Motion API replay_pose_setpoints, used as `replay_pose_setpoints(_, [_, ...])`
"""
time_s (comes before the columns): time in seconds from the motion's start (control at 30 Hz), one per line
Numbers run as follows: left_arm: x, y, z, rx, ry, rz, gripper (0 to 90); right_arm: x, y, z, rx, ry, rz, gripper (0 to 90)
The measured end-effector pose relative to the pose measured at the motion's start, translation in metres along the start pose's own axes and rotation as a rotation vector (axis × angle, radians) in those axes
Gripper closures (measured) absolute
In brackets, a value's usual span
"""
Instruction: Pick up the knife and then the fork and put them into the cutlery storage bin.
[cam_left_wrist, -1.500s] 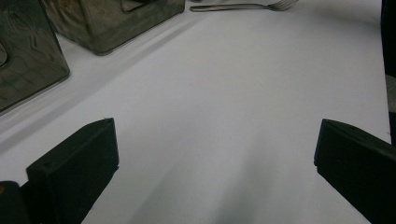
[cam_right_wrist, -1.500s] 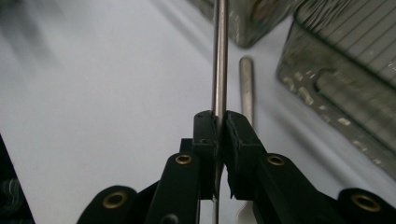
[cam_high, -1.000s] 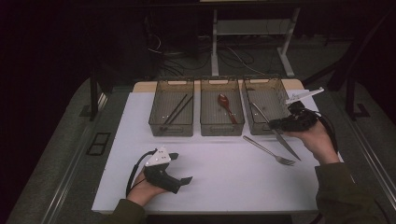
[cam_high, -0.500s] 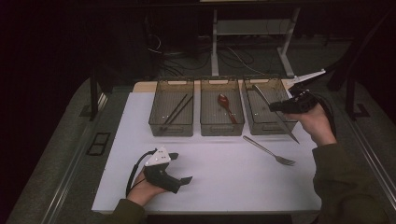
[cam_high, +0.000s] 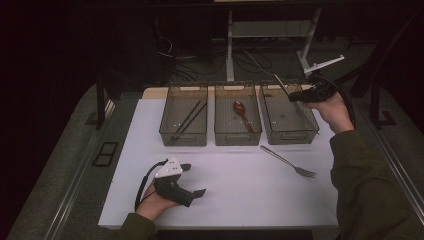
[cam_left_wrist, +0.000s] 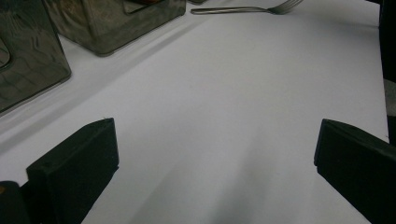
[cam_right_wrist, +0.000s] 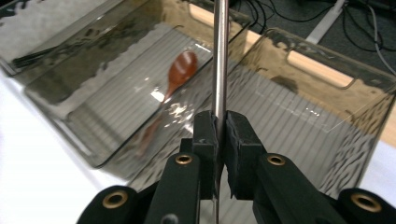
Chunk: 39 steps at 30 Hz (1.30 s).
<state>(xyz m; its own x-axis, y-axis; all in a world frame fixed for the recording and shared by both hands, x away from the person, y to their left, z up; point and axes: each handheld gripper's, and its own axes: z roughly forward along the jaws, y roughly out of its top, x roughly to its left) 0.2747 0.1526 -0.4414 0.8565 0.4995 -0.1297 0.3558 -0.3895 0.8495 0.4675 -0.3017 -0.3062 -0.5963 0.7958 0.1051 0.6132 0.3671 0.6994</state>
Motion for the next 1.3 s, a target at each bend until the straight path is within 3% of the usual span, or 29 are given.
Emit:
replay_pose_setpoints(0.33, [0.000, 0.000, 0.000, -0.003, -0.004, -0.005, 0.0, -0.030, 0.001, 0.016, -0.058, -0.037, 0.039, 82.2])
replay_pose_setpoints(0.6, [0.000, 0.000, 0.000, -0.004, -0.004, -0.006, 0.0, -0.037, -0.007, 0.029, -0.087, -0.050, 0.067, 82.2])
replay_pose_setpoints(1.0, [0.000, 0.000, 0.001, 0.003, -0.006, -0.002, 0.0, -0.037, -0.029, 0.053, -0.030, -0.054, 0.048, 82.1])
replay_pose_setpoints(1.3, [0.000, 0.000, 0.002, 0.003, -0.010, -0.004, 0.0, -0.034, -0.031, 0.066, 0.024, -0.067, 0.031, 82.0])
